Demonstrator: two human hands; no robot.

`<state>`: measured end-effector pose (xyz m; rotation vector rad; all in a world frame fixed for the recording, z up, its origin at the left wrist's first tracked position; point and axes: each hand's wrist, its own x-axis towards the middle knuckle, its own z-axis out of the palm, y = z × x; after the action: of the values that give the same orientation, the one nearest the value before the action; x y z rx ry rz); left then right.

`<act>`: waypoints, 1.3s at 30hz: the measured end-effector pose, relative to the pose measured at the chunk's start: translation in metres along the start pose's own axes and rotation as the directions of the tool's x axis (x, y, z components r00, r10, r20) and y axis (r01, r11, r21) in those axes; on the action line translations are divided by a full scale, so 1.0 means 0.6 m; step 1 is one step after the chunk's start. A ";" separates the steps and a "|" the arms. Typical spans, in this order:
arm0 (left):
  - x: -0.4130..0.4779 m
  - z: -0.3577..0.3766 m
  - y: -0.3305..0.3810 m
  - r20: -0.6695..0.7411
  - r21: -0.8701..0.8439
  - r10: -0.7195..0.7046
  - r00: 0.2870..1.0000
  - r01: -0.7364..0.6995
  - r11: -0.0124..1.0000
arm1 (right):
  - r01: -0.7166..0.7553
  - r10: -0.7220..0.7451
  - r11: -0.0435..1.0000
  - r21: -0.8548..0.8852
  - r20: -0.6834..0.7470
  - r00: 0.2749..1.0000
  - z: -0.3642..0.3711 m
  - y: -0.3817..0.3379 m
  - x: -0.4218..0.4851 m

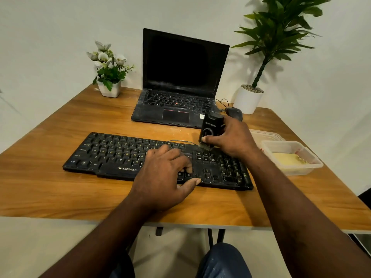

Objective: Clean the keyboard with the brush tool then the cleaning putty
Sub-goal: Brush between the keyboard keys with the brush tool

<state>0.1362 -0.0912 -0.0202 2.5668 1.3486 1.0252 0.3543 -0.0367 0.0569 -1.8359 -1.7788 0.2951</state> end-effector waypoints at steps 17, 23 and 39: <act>0.001 0.000 0.001 0.048 0.008 -0.016 0.999 0.015 1.000 | 0.009 -0.039 0.992 0.130 0.229 0.973 -0.039 0.017 -0.036; 0.000 0.001 -0.002 0.032 -0.002 -0.007 0.999 0.007 1.000 | 0.060 -0.063 0.991 -0.120 -0.025 0.998 -0.046 0.024 -0.025; 0.000 0.001 0.001 0.017 -0.002 -0.012 1.000 0.012 1.000 | 0.244 -0.228 0.964 -0.105 0.146 0.963 -0.071 0.056 -0.051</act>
<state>0.1368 -0.0914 -0.0206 2.5565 1.3561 1.0000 0.4021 -0.0752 0.0669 -1.6949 -2.1286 0.2239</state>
